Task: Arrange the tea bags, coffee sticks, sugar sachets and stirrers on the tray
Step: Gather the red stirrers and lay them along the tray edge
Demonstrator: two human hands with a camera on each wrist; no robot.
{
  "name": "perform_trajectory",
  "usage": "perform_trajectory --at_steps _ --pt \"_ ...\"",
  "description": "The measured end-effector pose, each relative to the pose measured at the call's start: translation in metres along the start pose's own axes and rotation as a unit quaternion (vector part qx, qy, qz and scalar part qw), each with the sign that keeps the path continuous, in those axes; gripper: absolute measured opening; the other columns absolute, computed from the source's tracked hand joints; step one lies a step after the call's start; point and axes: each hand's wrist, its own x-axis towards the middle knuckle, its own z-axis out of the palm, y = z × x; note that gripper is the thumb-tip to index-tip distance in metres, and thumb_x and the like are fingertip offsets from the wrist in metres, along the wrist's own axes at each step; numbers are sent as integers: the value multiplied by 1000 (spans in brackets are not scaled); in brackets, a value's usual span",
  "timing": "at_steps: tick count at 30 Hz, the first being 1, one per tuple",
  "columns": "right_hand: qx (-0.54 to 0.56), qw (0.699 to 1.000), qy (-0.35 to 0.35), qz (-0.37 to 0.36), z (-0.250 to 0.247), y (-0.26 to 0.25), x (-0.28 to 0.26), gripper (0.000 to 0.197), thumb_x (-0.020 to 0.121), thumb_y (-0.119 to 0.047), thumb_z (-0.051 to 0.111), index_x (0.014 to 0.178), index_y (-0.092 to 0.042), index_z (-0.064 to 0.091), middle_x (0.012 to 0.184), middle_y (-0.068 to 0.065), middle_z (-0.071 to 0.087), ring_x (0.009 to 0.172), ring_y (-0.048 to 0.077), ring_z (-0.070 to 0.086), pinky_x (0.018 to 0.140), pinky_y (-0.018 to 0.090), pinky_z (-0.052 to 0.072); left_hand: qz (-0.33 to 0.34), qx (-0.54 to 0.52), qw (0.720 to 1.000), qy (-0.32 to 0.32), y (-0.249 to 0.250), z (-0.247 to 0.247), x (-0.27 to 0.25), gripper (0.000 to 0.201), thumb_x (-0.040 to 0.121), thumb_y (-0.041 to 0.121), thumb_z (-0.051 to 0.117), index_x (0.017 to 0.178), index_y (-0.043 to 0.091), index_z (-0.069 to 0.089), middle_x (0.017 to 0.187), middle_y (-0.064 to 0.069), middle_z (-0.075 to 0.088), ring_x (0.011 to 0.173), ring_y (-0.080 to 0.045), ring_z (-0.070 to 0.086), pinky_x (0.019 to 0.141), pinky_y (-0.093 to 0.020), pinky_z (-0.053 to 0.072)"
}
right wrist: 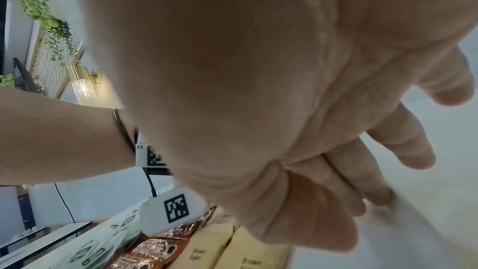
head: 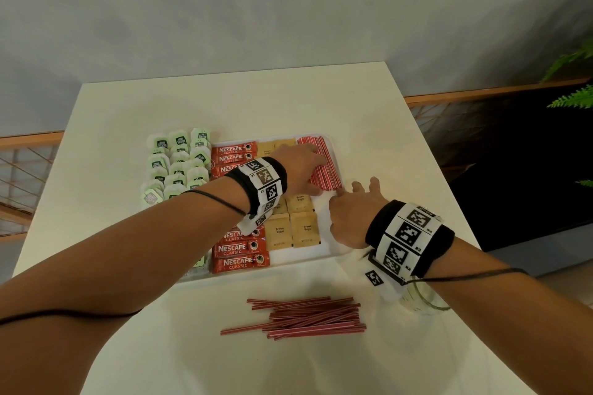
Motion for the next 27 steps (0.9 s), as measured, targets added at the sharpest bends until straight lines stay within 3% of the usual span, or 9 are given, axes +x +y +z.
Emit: perform_trajectory --at_steps 3,6,9,12,18,20,23,27 --pt "44 998 27 -23 -3 6 -5 34 99 -30 39 126 -14 53 147 8 46 144 38 30 118 64 10 -6 -10 1000 11 1 -4 -8 70 92 57 58 151 24 39 160 -8 34 141 -28 41 112 -50 38" --pt "103 988 83 -76 -4 13 -15 22 98 -32 41 111 -17 52 125 3 58 125 30 50 113 53 28 -8 -30 999 33 1 -4 -28 62 94 49 58 147 20 45 150 -9 44 132 -29 49 106 -50 44" --pt "149 972 121 -132 2 17 -28 42 99 -35 46 137 -17 52 138 3 57 122 26 56 106 44 43 1 -28 998 57 4 -1 -62 56 95 47 55 144 20 48 137 -7 53 119 -26 56 98 -45 50" --pt "155 963 136 -171 18 17 -42 54 99 -39 50 150 -22 42 150 1 47 130 23 51 107 41 44 0 -38 999 39 12 6 -98 56 94 53 51 141 23 49 129 -3 54 109 -21 56 93 -41 52" --pt "137 951 139 -241 51 -2 -68 56 97 -44 56 147 -22 47 146 -3 48 126 20 51 101 37 47 20 -40 999 -23 39 38 -159 70 84 67 61 140 25 51 124 4 58 105 -18 58 93 -38 52" --pt "103 954 136 -248 65 -13 -70 55 95 -47 56 143 -20 50 140 0 52 123 22 52 96 40 49 23 -37 998 -42 52 49 -172 73 81 70 60 138 25 53 124 4 59 106 -18 59 92 -39 52" --pt "56 958 144 -243 82 -30 -70 50 88 -54 62 124 -18 60 122 1 58 111 24 56 88 38 51 24 -25 996 -78 70 64 -183 75 77 73 62 133 23 56 118 3 60 98 -19 61 87 -39 54" --pt "22 962 148 -230 100 -44 -66 53 84 -54 70 118 -16 58 115 4 56 103 25 55 86 39 45 12 -21 996 -82 84 75 -190 60 79 66 65 118 21 61 107 2 58 92 -19 59 80 -35 53"
